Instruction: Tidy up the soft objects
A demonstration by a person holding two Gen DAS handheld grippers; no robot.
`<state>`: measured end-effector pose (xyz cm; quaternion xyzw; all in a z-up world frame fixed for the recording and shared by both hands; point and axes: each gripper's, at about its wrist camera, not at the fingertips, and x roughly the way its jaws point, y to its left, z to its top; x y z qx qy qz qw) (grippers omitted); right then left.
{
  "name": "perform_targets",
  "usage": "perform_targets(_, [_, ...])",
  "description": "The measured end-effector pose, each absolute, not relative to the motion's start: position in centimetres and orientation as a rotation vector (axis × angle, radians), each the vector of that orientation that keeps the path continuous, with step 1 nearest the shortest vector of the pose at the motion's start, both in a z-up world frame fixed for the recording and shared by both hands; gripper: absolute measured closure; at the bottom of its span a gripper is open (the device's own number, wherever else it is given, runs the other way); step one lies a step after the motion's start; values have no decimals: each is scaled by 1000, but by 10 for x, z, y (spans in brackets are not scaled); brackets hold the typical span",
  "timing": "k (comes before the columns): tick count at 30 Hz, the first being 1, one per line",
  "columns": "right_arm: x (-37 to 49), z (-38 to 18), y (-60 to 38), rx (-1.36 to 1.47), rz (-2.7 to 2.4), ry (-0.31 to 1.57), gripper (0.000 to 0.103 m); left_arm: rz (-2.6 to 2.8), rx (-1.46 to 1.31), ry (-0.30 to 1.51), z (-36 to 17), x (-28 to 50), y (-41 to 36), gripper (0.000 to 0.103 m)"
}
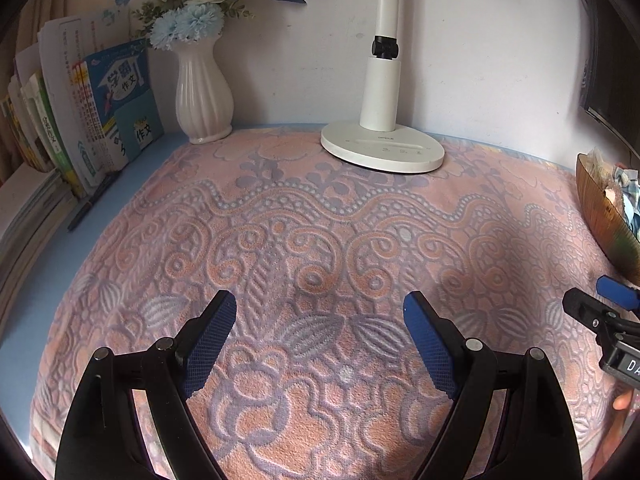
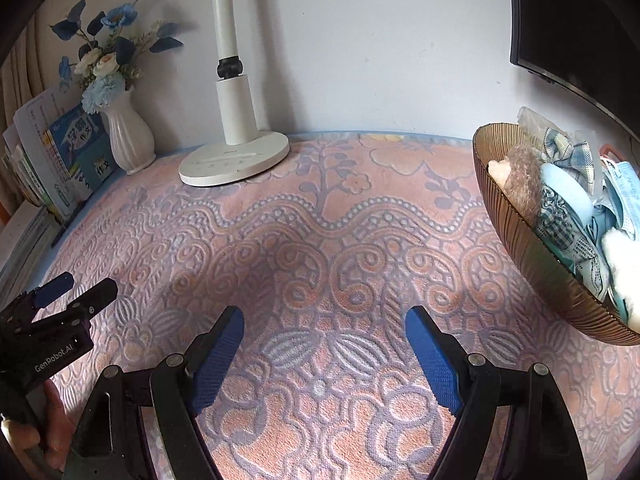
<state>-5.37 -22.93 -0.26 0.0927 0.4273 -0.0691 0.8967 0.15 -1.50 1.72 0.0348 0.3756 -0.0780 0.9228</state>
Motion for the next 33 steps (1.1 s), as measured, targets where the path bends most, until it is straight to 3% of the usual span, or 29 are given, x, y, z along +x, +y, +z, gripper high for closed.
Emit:
perform_targets(5, [-60, -4, -228, 189, -148, 860, 20, -158, 57, 777, 17, 4, -12, 17])
perform_targets(11, [-72, 6, -218, 126, -187, 785, 0, -155, 67, 771, 17, 3, -12, 12])
perform_targets(16, [-72, 5, -222, 150, -197, 796, 0, -143, 84, 760, 18, 0, -14, 5])
perform_targets(33, [-69, 2, -223, 185, -197, 812, 0, -150, 85, 764, 18, 0, -15, 4])
